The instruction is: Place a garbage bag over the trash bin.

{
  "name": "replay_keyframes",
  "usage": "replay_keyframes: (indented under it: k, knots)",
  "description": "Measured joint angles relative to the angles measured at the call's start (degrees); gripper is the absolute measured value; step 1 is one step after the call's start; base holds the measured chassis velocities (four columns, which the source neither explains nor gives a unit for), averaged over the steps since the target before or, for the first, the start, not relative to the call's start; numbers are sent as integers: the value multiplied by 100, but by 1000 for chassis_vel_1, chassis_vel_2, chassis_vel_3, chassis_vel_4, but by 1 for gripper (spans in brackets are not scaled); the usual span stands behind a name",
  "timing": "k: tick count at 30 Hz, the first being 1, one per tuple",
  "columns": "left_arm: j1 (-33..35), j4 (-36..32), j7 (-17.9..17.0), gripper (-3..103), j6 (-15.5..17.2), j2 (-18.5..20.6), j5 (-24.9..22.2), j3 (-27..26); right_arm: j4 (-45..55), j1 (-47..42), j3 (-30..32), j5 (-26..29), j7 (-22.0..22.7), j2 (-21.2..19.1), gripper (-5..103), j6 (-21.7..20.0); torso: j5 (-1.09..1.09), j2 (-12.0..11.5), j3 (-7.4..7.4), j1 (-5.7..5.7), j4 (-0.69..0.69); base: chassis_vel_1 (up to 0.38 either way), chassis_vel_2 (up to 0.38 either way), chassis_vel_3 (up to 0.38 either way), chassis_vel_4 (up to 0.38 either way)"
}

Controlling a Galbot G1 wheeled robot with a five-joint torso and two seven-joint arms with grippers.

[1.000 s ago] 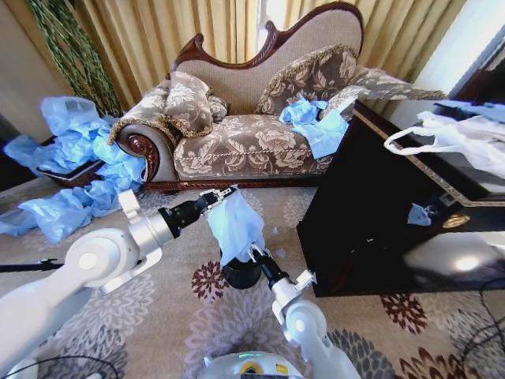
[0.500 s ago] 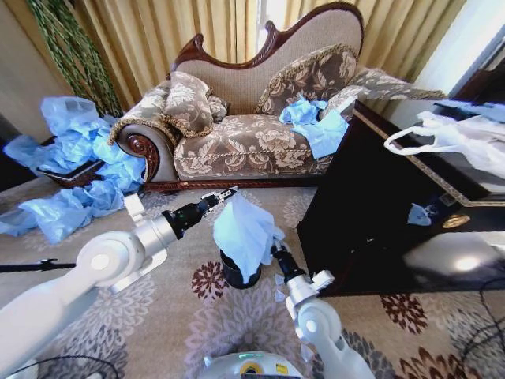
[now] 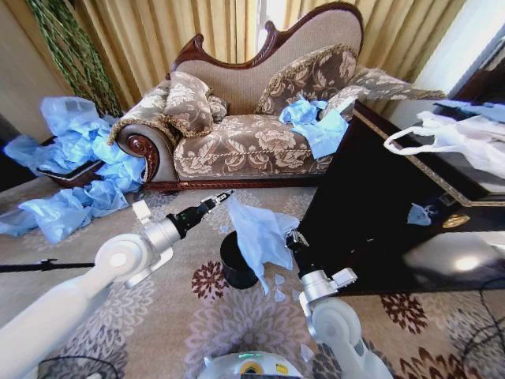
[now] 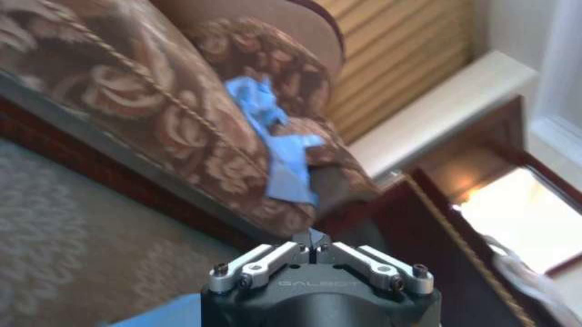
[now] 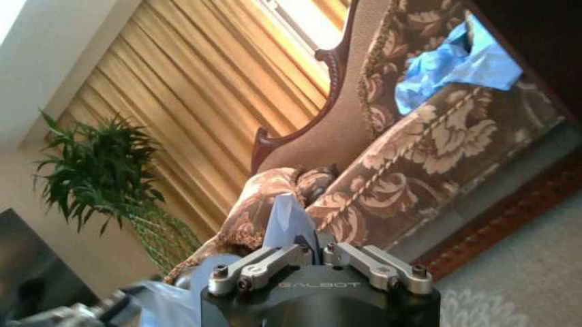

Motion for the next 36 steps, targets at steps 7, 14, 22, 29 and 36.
replay_keyframes:
  k: [7,14,22,29,36]
  knots:
    - [-80,486,-23,0,-26,-352,400,265,-260,709,-282,279,79,-255,0,-110,0,0,0,0,0,0,0,0,0]
    - [-26,597,-17,0,-26,-429,332,-1,-418,1194,-521,494,163,-213,0,-220,0,-1,1,1,0,0,0,0,0]
    - [303,342,-57,0,21,-279,-91,-596,-469,1363,-797,764,251,-224,0,-339,2,-1,0,1,-2,0,0,0,0]
    - [98,318,-87,0,12,-291,-288,-703,-729,1819,-846,886,257,-198,0,-356,1,-1,0,1,-1,0,0,0,0]
    - [98,397,-65,0,10,-329,-250,-563,-740,1712,-790,916,244,-295,0,-365,-1,-1,0,1,0,0,0,0,0]
